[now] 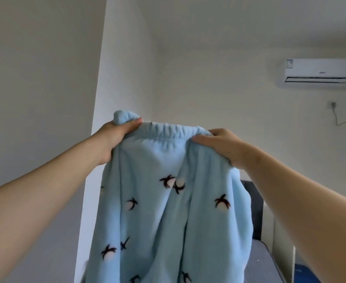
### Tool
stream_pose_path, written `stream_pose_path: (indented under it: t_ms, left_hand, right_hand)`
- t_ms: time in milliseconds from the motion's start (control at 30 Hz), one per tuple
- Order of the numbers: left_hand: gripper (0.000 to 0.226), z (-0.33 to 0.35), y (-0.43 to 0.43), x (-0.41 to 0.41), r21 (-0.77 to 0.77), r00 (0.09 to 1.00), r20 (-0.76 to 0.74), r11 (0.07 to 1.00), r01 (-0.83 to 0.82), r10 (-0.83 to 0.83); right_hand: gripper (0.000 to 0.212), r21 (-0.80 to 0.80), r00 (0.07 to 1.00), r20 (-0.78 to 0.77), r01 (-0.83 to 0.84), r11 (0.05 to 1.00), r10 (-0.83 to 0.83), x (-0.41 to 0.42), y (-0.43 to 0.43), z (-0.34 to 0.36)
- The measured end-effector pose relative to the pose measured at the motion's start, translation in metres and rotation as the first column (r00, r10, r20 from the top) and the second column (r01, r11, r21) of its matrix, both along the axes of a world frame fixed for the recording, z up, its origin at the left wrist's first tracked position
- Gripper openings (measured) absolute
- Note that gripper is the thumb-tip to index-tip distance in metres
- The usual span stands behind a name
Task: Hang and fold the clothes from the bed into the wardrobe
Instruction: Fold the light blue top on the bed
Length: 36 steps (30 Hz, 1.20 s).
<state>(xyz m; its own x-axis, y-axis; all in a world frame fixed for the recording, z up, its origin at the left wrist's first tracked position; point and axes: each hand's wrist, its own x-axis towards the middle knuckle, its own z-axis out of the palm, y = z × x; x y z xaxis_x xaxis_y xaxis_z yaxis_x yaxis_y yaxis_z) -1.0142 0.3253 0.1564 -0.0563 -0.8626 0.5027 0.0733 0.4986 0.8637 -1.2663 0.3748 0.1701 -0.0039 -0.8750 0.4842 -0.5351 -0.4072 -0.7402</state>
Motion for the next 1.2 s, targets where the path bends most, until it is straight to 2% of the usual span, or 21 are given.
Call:
stream_pose_path:
  t_ms: [100,233,333,400,467,567,733,800,867,900,933,1000,1033,1133,1200]
  left_hand:
    - [0.019,-0.032,-0.008,0.018,0.100,0.994,0.078,0.992,-0.082,0.074]
    - [0.011,-0.068,-0.005,0.045,0.169,0.970,0.240,0.986,-0.005,-0.036]
    - [0.030,-0.094,0.001,0.051,0.270,0.878,0.459,0.963,0.006,-0.134]
    - [0.025,-0.111,0.007,0.047,0.299,0.780,0.612,0.951,-0.079,-0.128]
    - [0.024,-0.133,0.012,0.044,0.363,0.709,0.686,0.921,-0.139,-0.164]
    - [0.046,-0.170,0.012,0.044,0.438,0.605,0.746,0.889,-0.132,-0.278]
    - [0.055,-0.200,0.017,0.036,0.334,0.415,0.879,0.924,-0.184,-0.235]
    - [0.073,-0.213,0.021,0.027,0.364,0.391,0.875,0.921,-0.142,-0.285]
    - [0.093,-0.232,0.026,0.010,0.378,0.415,0.854,0.923,-0.078,-0.314]
    - [0.097,-0.242,0.026,0.001,0.369,0.427,0.851,0.927,-0.071,-0.306]
    - [0.090,-0.253,0.025,-0.008,0.347,0.434,0.856,0.935,-0.079,-0.281]
    - [0.047,-0.269,0.021,-0.021,0.310,0.454,0.862,0.943,-0.117,-0.227]
    - [0.034,-0.273,0.019,-0.025,0.308,0.460,0.859,0.944,-0.116,-0.224]
    - [0.023,-0.279,0.011,-0.026,0.319,0.469,0.844,0.946,-0.048,-0.261]
    - [0.021,-0.277,0.005,-0.020,0.247,0.469,0.863,0.967,-0.067,-0.188]
  right_hand:
    - [0.034,0.166,0.992,-0.129,0.005,0.986,0.017,-0.013,-0.003,-0.029]
    - [0.043,0.281,0.964,-0.261,0.023,0.959,0.054,-0.022,-0.010,-0.069]
    - [0.049,0.339,0.847,-0.525,0.120,0.933,0.081,-0.019,-0.016,-0.098]
    - [0.049,0.389,0.774,-0.615,0.132,0.912,0.150,-0.014,-0.020,-0.120]
    - [0.041,0.430,0.753,-0.626,0.114,0.895,0.205,-0.007,-0.020,-0.143]
    - [0.032,0.447,0.763,-0.600,0.071,0.892,0.240,-0.002,-0.020,-0.170]
    - [0.030,0.370,0.785,-0.591,0.062,0.927,0.184,0.005,-0.022,-0.191]
    - [0.037,0.341,0.808,-0.568,0.060,0.938,0.155,0.012,-0.023,-0.198]
    - [0.042,0.336,0.831,-0.535,0.044,0.941,0.152,0.019,-0.024,-0.206]
    - [0.043,0.334,0.838,-0.524,0.039,0.942,0.151,0.024,-0.024,-0.209]
    - [0.043,0.328,0.840,-0.522,0.039,0.944,0.146,0.027,-0.025,-0.212]
    - [0.041,0.310,0.838,-0.529,0.045,0.950,0.133,0.033,-0.025,-0.215]
    - [0.040,0.310,0.838,-0.529,0.044,0.950,0.134,0.034,-0.025,-0.216]
    - [0.038,0.321,0.824,-0.546,0.035,0.946,0.155,0.031,-0.023,-0.219]
    - [0.030,0.314,0.795,-0.586,0.046,0.948,0.156,0.023,-0.021,-0.220]
